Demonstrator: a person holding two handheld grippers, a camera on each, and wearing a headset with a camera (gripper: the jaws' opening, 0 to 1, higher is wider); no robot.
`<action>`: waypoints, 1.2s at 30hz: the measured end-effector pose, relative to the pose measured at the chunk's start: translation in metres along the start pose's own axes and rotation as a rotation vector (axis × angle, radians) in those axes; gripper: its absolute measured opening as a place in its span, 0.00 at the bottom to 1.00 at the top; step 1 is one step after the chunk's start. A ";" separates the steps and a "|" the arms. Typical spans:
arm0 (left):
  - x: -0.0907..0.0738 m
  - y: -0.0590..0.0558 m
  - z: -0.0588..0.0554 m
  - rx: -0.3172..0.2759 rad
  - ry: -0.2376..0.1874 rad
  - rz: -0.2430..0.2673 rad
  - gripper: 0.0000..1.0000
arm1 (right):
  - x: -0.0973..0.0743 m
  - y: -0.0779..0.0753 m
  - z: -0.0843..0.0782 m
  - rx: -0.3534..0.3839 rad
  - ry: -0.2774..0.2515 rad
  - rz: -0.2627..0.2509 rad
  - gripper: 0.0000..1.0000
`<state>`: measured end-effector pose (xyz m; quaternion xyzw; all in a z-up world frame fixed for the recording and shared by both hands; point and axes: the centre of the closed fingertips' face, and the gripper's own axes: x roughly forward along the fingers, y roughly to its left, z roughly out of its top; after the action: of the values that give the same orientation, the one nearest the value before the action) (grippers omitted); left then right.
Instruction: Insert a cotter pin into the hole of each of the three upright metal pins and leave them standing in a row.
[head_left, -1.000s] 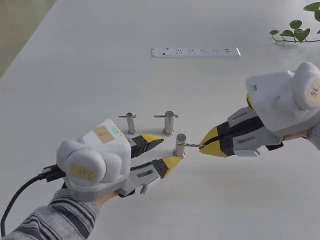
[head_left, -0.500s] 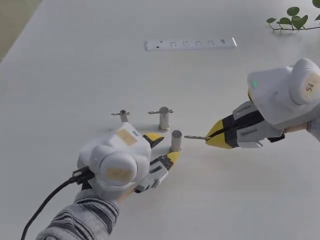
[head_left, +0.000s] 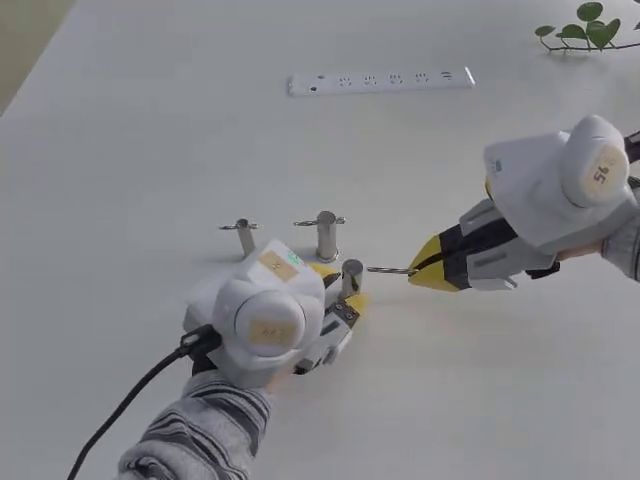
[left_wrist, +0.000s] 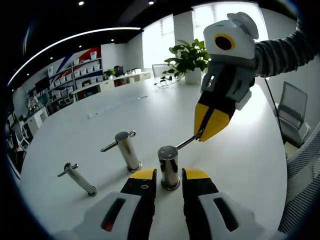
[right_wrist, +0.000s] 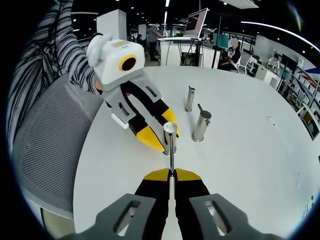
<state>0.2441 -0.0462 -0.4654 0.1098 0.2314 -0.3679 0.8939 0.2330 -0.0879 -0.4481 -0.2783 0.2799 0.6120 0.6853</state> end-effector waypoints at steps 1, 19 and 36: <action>0.001 0.000 0.000 -0.004 0.002 0.000 0.16 | 0.000 0.000 0.000 0.000 0.001 0.003 0.00; 0.008 0.001 -0.006 -0.066 0.021 0.016 0.10 | 0.005 0.002 0.008 -0.019 -0.002 0.025 0.00; 0.010 0.002 -0.006 -0.088 0.007 0.009 0.10 | 0.017 -0.001 0.022 -0.092 0.015 0.027 0.00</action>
<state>0.2497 -0.0480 -0.4758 0.0727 0.2497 -0.3532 0.8987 0.2366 -0.0605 -0.4452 -0.3101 0.2605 0.6314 0.6613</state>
